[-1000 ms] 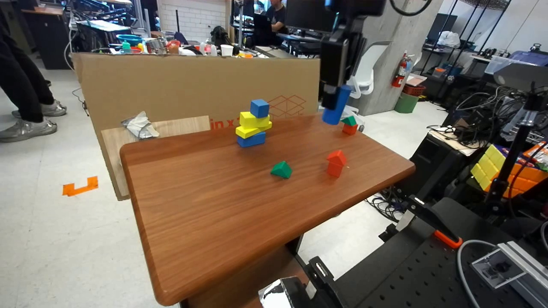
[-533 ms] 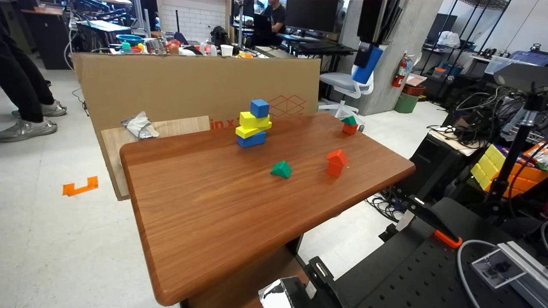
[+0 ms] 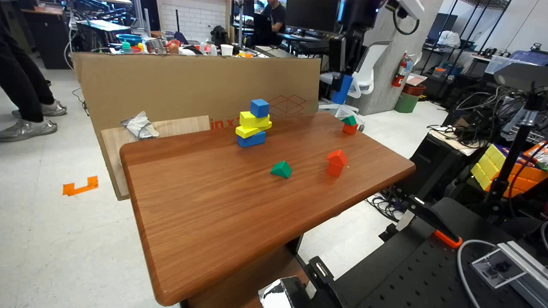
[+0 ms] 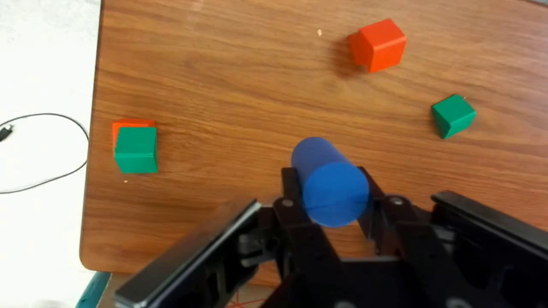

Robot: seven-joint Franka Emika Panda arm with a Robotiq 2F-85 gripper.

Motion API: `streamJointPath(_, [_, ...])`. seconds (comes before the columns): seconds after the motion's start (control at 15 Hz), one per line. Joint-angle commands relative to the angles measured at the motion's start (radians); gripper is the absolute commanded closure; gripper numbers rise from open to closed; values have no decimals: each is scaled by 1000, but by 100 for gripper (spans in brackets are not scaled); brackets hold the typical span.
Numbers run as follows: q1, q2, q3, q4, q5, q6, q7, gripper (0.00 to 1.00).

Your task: Move the blue cylinder block to the right

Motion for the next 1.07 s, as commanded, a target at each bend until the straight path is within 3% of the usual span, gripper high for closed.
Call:
streamJointPath(0.0, [-7, 180, 11, 223, -29, -95, 96, 92])
streamJointPath(0.33, [4, 317, 7, 352, -49, -59, 207, 92])
streamJointPath(1.0, [23, 440, -6, 458, -128, -36, 304, 92])
